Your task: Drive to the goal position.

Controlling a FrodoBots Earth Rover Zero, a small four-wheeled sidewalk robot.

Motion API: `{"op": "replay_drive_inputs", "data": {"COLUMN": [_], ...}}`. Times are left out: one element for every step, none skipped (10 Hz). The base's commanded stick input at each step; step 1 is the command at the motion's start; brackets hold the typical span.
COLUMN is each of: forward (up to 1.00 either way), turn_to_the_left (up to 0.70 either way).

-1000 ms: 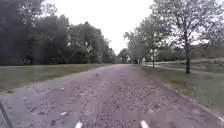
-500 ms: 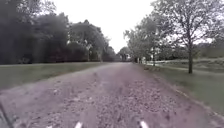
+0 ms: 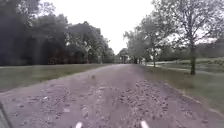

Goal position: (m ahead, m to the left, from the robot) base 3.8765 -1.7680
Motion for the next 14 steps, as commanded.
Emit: {"op": "replay_drive_inputs", "data": {"forward": [0.70, 0.70, 0.70, 0.70, 0.70, 0.70, 0.70, 0.70, 0.70, 0.70, 0.70, 0.70, 0.70, 0.70], "turn_to_the_left": [0.00, 0.00, 0.00, 0.00, 0.00, 0.00, 0.00, 0.00, 0.00, 0.00, 0.00, 0.00, 0.00, 0.00]}}
